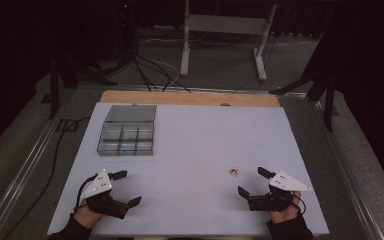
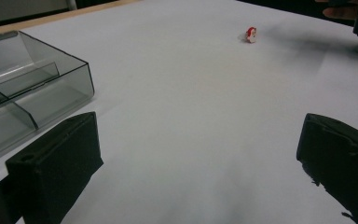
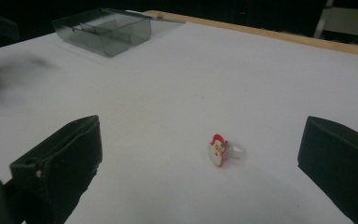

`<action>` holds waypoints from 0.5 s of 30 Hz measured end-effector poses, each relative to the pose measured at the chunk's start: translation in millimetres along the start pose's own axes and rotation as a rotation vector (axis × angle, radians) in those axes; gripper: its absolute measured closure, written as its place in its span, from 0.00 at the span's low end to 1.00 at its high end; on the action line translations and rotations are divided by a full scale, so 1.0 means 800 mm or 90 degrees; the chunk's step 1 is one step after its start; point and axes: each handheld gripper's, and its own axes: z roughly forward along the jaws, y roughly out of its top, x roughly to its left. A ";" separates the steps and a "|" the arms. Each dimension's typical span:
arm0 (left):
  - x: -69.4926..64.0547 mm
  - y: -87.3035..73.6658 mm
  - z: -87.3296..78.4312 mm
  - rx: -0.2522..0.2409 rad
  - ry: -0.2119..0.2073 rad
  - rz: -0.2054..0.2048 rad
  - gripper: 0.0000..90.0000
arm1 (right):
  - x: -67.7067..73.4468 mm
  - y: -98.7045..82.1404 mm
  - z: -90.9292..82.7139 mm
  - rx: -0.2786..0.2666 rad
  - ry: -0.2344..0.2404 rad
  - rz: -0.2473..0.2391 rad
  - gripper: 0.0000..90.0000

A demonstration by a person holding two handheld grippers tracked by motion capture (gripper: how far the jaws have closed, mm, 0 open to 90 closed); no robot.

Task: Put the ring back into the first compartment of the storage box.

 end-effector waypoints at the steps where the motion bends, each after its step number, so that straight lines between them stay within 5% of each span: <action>1: 0.000 0.000 0.000 -0.001 -0.002 -0.002 0.00 | -0.001 0.000 0.000 0.001 -0.001 -0.001 0.00; 15: 0.000 0.001 0.003 0.005 -0.011 0.001 0.00 | -0.004 -0.001 0.003 0.000 0.001 0.014 0.00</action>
